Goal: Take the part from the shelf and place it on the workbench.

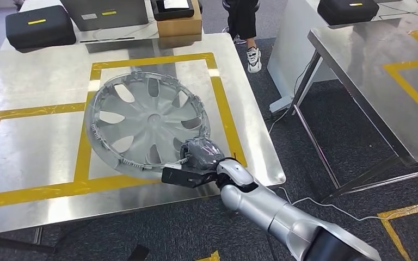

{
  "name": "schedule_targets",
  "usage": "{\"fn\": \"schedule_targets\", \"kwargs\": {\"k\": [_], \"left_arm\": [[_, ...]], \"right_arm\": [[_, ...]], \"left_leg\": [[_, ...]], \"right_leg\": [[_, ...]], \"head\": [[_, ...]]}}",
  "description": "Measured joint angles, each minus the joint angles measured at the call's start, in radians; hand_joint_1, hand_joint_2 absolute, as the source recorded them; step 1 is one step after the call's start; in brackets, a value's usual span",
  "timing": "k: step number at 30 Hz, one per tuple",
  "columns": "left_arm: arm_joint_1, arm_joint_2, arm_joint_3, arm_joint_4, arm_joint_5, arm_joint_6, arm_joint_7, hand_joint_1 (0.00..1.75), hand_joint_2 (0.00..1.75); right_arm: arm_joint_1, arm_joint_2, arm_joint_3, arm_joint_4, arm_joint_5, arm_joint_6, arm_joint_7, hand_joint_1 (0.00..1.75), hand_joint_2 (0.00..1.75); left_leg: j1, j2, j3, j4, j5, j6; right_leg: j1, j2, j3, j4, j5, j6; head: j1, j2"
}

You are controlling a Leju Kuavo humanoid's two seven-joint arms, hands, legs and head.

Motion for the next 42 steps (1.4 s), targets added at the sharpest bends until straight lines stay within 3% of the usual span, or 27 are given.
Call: {"fn": "schedule_targets", "kwargs": {"k": [11,24,33,42], "left_arm": [[0.001,-0.003,-0.003,0.0,-0.023,-0.01,0.001,0.0,1.75],[-0.001,-0.028,-0.025,0.0,-0.079,-0.039,-0.001,0.0,1.75],[-0.001,-0.047,-0.029,0.0,-0.081,-0.041,-0.013,0.0,1.75],[-0.001,-0.048,-0.031,0.0,-0.084,-0.042,-0.008,0.0,1.75]], "right_arm": [[0.0,0.009,0.035,0.084,0.014,0.009,-0.002,1.75,1.75],[-0.101,0.012,0.082,0.261,0.164,-0.037,0.089,1.75,1.75],[-0.155,0.015,0.104,0.342,0.175,-0.083,0.09,1.75,1.75],[-0.17,0.028,0.114,0.381,0.156,-0.064,0.074,1.75,1.75]], "left_leg": [[0.0,-0.003,0.001,0.0,0.0,0.0],[0.0,-0.011,0.006,0.0,0.003,0.0],[-0.001,-0.009,0.006,0.0,0.004,0.001],[0.0,-0.006,0.006,0.0,0.004,0.001]], "right_leg": [[0.0,0.0,0.001,0.0,0.0,0.0],[-0.001,-0.004,0.008,-0.001,0.0,0.001],[-0.001,-0.005,0.008,-0.001,0.001,0.001],[-0.001,-0.004,0.008,-0.001,0.0,0.002]], "head": [[-0.001,0.0],[-0.001,0.0],[-0.002,0.0],[-0.002,0.0]]}}
